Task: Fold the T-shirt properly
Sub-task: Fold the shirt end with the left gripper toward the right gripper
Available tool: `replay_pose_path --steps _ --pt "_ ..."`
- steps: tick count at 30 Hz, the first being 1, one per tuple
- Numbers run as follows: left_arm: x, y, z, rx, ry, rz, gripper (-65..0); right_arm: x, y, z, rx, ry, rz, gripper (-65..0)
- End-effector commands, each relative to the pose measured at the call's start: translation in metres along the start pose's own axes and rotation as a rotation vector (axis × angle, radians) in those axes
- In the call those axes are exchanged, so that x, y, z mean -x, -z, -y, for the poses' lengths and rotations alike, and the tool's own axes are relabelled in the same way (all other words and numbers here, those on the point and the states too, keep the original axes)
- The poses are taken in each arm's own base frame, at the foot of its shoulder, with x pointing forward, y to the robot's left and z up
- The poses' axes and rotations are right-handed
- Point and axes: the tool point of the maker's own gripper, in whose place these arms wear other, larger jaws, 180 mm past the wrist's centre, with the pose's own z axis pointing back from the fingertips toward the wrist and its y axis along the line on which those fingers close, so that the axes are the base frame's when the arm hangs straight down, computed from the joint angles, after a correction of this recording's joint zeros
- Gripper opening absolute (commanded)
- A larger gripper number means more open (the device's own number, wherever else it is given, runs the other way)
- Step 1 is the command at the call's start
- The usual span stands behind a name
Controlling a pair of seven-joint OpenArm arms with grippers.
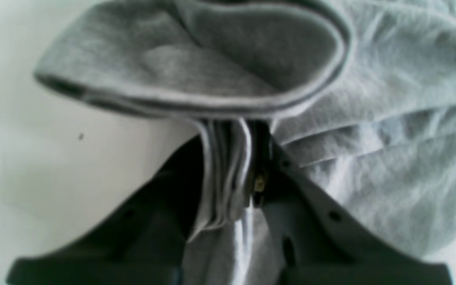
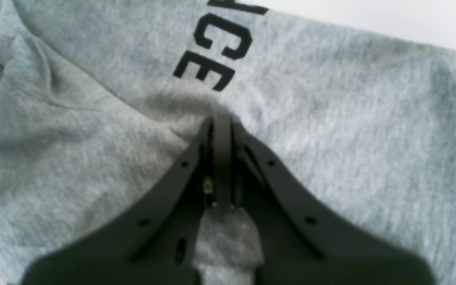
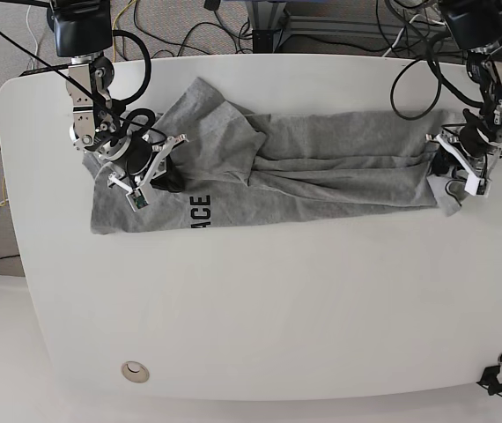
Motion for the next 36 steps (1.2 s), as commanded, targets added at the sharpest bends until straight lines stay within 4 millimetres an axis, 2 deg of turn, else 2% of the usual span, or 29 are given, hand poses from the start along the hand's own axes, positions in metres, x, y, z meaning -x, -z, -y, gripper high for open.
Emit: replay_pose_path --steps 1,3,6,12,18,21,23,27,32,36 --pt "-0.019 -0.008 0.009 0.001 0.052 0.03 -63.4 0.029 -0.003 0.008 0.034 -0.041 -0.134 -65.0" --pt "-0.032 -0.012 0.026 0.012 0.092 0.045 -63.2 0.029 -0.003 0.007 0.033 -0.04 -0.133 -65.0" --pt "-0.041 -0.006 0.071 0.08 0.151 0.041 -63.1 0.028 0.0 0.001 0.024 -0.031 -0.127 -65.0" --pt "-0.05 0.014 0.177 0.287 0.203 0.065 -63.1 0.028 0.001 0.0 0.021 -0.029 -0.125 -65.0" --pt "-0.064 0.023 0.256 0.452 0.196 0.115 -63.1 0.028 0.001 -0.001 0.021 -0.028 -0.126 -65.0" --pt "-0.083 0.024 0.275 0.487 0.175 0.161 -63.1 0.029 0.001 -0.001 0.02 -0.027 -0.127 -65.0" --pt "-0.082 0.029 0.28 0.505 0.176 0.15 -63.1 0.029 0.001 -0.001 0.02 -0.026 -0.127 -65.0" --pt "-0.077 0.036 0.303 0.568 0.207 0.115 -63.1 0.029 0.001 -0.001 0.019 -0.025 -0.126 -65.0" --pt "-0.079 0.031 0.329 0.643 0.221 0.147 -63.1 0.028 0.001 -0.001 0.019 -0.024 -0.124 -65.0" --pt "-0.078 0.031 0.335 0.679 0.193 0.144 -62.7 0.028 0.001 -0.002 0.018 -0.022 -0.122 -65.0"
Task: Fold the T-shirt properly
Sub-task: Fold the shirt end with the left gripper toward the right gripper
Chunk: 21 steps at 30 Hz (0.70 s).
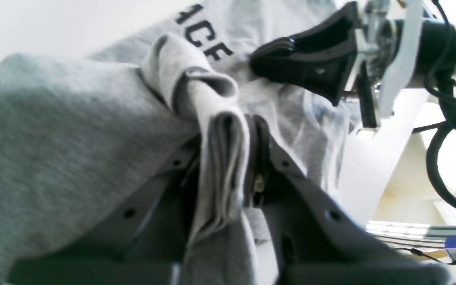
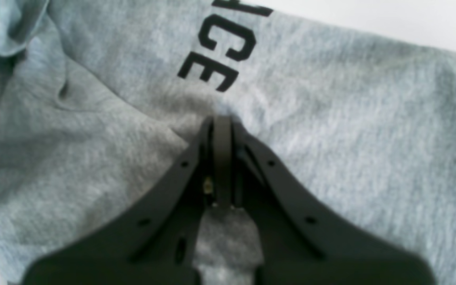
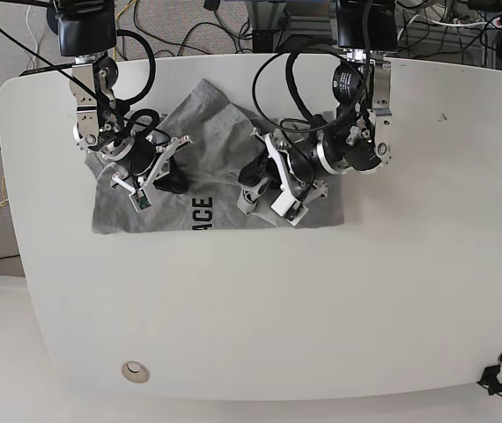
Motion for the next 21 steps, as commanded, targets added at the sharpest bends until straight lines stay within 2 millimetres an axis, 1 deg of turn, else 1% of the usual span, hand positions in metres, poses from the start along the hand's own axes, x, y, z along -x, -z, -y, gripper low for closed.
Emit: replay_pose_path --steps 1,3,6,8,10,11,13,17,19,21 --pt "-0.023 -0.001 0.006 0.034 0.007 0.078 -61.1 0.031 -0.003 0.003 0.02 -0.031 -0.135 -65.0" --pt "-0.028 0.0 0.009 0.045 0.014 0.087 -53.4 0.031 -0.003 0.003 0.02 -0.031 -0.135 -65.0" --pt "-0.028 0.005 0.018 0.069 0.035 0.077 -36.4 0.032 -0.002 0.001 0.014 -0.034 -0.14 -65.0" --pt "-0.04 0.006 0.018 0.074 0.061 0.09 -25.6 0.034 -0.001 -0.004 0.003 -0.04 -0.145 -65.0" --pt "-0.044 0.008 0.021 0.083 0.076 0.09 -17.8 0.034 -0.001 -0.004 0.001 -0.04 -0.145 -65.0" --pt "-0.043 0.011 0.024 0.094 0.081 0.082 -15.1 0.034 0.001 -0.008 -0.006 -0.038 -0.144 -65.0" --pt "-0.046 0.017 0.031 0.119 0.103 0.07 -12.1 0.033 0.005 -0.015 -0.017 -0.038 -0.141 -65.0" --pt "-0.053 0.018 0.036 0.129 0.13 0.079 -11.7 0.033 0.007 -0.019 -0.023 -0.033 -0.139 -65.0" --pt "-0.063 0.011 0.036 0.115 0.161 0.103 -11.7 0.033 0.007 -0.019 -0.023 -0.034 -0.138 -65.0" --pt "-0.061 -0.007 0.02 0.064 0.222 0.086 -11.7 0.032 0.007 -0.019 -0.022 -0.034 -0.136 -65.0"
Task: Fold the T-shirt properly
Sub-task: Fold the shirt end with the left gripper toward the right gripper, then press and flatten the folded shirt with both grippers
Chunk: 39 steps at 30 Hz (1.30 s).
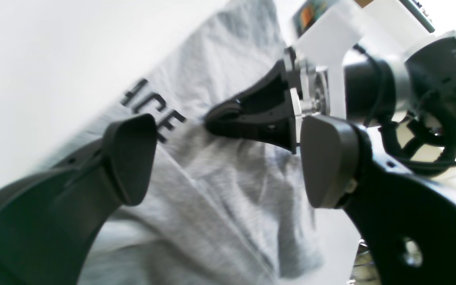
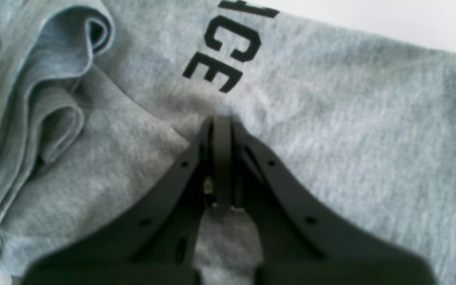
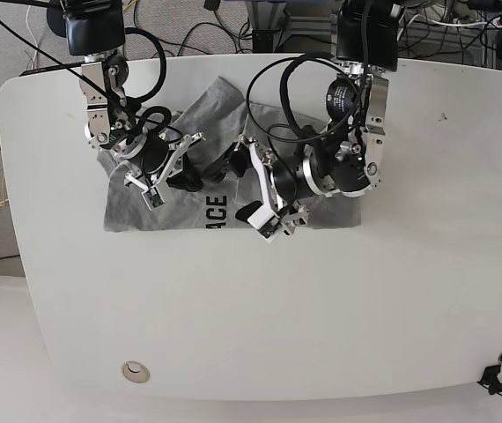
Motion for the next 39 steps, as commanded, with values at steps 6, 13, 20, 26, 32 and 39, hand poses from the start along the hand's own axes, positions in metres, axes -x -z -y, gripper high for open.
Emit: replay_pose_path --steps 6,13,20,26,32,39 --pt "0.016 -0.073 -0.05 -0.15 0.201 -0.099 -11.7 0.032 -0.004 0.007 0.026 -0.047 -0.15 -65.0" --pt "0.061 -0.111 -0.088 -0.222 0.21 -0.267 -11.7 0.031 -0.004 0.007 0.026 -0.046 -0.15 -65.0" --pt "0.105 -0.11 -0.111 -0.257 0.133 -0.352 -11.7 0.009 -0.006 0.001 0.019 -0.077 -0.094 -65.0" --pt "0.118 -0.107 -0.116 -0.282 0.137 -0.393 -11.7 -0.063 -0.025 -0.013 0.036 -0.194 0.036 -56.1" --pt "0.121 -0.109 -0.115 -0.282 0.134 -0.398 -11.7 -0.123 -0.033 -0.048 0.024 -0.224 0.126 -51.0" --pt "0.123 -0.108 -0.113 -0.28 0.131 -0.398 -11.7 -0.101 0.005 -0.095 -0.092 -0.123 0.071 -57.8"
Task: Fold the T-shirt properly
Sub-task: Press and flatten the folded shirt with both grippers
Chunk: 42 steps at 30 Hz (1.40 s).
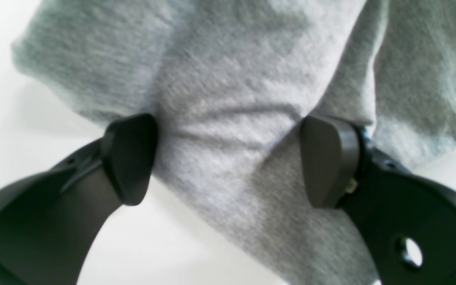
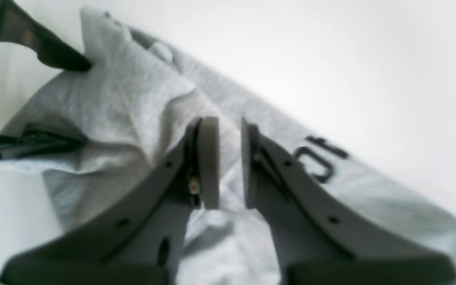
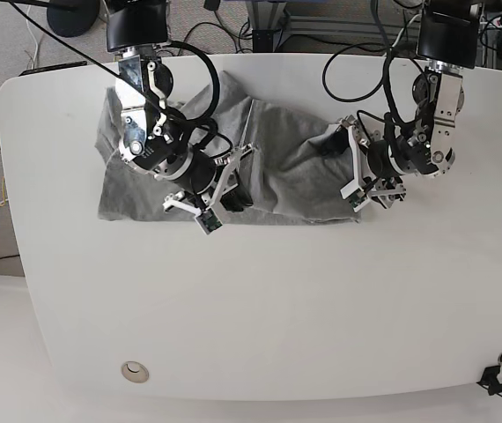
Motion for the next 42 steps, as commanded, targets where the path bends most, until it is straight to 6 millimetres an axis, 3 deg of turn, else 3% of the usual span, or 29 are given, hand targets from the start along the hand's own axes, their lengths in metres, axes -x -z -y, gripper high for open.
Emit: replay_pose_path --steps 1,5,8,12,16,20,25,27,29,38,42 --pt "-0.004 -0.004 -0.004 -0.012 0.014 0.003 -11.7 -0.005 0.01 -0.009 -0.039 0.012 0.023 -58.7" --pt "-0.003 -0.004 -0.005 -0.012 0.015 0.002 -11.7 0.02 0.033 -0.023 -0.096 0.055 -0.001 -60.7" --pt "-0.002 -0.004 -0.005 -0.012 0.014 0.0 -11.7 0.037 0.046 -0.012 -0.093 0.09 -0.024 -60.7" --pt "0.007 -0.012 -0.016 -0.035 0.028 -0.028 -11.7 0.054 0.047 0.012 -0.059 0.097 -0.042 -60.7" --pt "0.004 -0.023 -0.028 -0.063 0.057 -0.001 -11.7 0.049 0.044 0.028 -0.036 0.072 -0.041 -60.7" --pt "0.0 -0.04 -0.044 -0.106 0.108 0.004 -11.7 0.024 0.041 0.03 -0.033 0.033 -0.002 -60.7" --pt "-0.049 -0.074 -0.05 -0.185 0.238 0.106 -11.7 -0.032 0.014 0.012 -0.029 -0.096 0.052 -60.7" --pt "-0.056 -0.084 -0.045 -0.204 0.25 0.136 -11.7 -0.048 0.004 -0.003 -0.033 -0.126 0.068 -60.7" --pt "-0.056 -0.087 -0.034 -0.196 0.261 0.15 -11.7 -0.05 -0.006 -0.012 -0.031 -0.144 0.066 -60.7" --pt "-0.029 -0.058 0.032 -0.042 0.203 0.133 -11.7 0.019 -0.009 -0.038 -0.081 -0.044 -0.046 -60.7" --pt "-0.019 -0.054 0.041 -0.017 0.193 0.112 -11.7 0.051 0.004 -0.043 -0.109 0.027 -0.077 -60.7"
